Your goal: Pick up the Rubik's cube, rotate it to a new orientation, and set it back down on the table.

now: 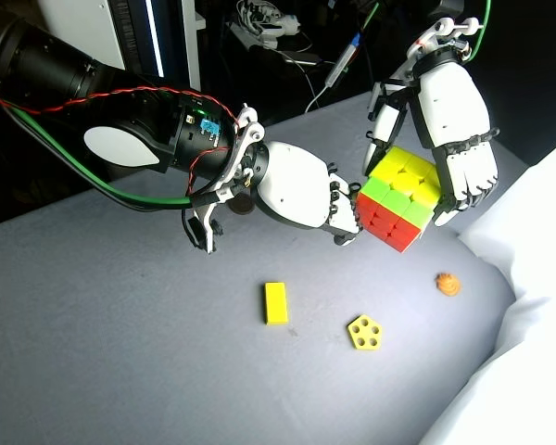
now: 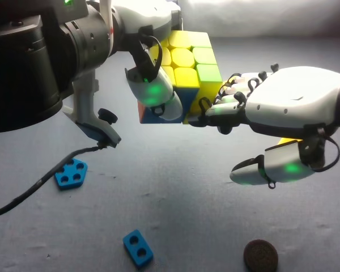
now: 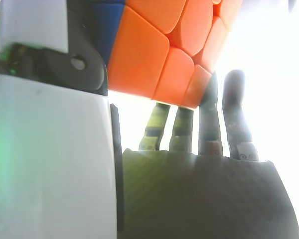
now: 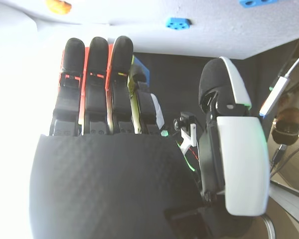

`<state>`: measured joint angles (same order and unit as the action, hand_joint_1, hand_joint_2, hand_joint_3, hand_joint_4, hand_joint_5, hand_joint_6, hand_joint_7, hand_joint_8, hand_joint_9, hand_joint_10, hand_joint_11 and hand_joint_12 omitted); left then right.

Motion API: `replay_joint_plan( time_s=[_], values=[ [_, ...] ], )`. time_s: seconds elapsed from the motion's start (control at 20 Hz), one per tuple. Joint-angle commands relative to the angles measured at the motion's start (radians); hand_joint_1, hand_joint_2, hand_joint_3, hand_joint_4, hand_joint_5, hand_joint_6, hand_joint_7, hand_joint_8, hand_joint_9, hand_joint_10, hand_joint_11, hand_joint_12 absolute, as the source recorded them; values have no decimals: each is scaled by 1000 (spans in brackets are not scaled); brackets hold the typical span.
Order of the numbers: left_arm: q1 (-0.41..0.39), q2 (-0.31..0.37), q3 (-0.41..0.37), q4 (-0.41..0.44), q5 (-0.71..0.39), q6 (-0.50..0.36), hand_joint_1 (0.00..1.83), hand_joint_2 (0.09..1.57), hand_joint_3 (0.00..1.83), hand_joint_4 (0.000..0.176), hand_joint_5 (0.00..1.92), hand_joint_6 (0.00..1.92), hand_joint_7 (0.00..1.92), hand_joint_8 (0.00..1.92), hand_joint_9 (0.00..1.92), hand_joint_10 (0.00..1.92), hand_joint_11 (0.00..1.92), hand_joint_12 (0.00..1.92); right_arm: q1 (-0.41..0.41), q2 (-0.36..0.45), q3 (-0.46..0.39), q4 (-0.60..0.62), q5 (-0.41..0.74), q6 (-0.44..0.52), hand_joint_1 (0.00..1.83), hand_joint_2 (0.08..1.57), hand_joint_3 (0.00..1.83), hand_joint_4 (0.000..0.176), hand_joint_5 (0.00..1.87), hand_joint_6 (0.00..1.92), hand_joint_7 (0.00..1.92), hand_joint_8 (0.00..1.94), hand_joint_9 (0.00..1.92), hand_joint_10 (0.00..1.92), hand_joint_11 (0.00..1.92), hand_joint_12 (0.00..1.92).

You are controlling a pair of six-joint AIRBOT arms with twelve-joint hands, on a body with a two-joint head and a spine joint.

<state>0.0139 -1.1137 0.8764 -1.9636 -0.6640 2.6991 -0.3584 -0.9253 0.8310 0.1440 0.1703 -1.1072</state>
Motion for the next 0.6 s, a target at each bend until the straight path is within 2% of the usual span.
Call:
replay_joint_plan(
  time_s=[0.0,0.1,0.25,0.4,0.55],
  values=[
    [-15,2,-5,45,54,-8,1162,999,0,0,146,1665,23,1888,34,1921,0,1921,28,21,-17,7,134,14,494,1209,2,0,129,2,215,1053,88,1121,0,1197],
    [-15,3,-5,45,54,-8,1175,1036,13,0,122,1672,3,1884,12,1921,0,1921,58,63,-70,7,115,23,498,1205,0,0,118,5,208,1065,81,1132,0,1169],
    [-15,2,-5,45,54,-8,1164,1006,0,0,129,1658,19,1867,21,1921,0,1921,129,153,-154,7,60,32,486,1210,2,0,115,3,201,1059,81,1118,0,1167],
    [-8,3,-8,45,54,-8,1158,992,0,0,162,1650,47,1847,35,1921,0,1921,200,216,-206,7,31,67,502,1207,0,0,138,6,188,1048,71,1107,0,1154],
    [10,7,-14,48,65,-14,1160,991,0,0,146,1679,43,1858,49,1921,6,1921,228,257,-228,7,37,73,506,1198,0,0,134,8,208,1052,102,1104,0,1199]
  ],
)
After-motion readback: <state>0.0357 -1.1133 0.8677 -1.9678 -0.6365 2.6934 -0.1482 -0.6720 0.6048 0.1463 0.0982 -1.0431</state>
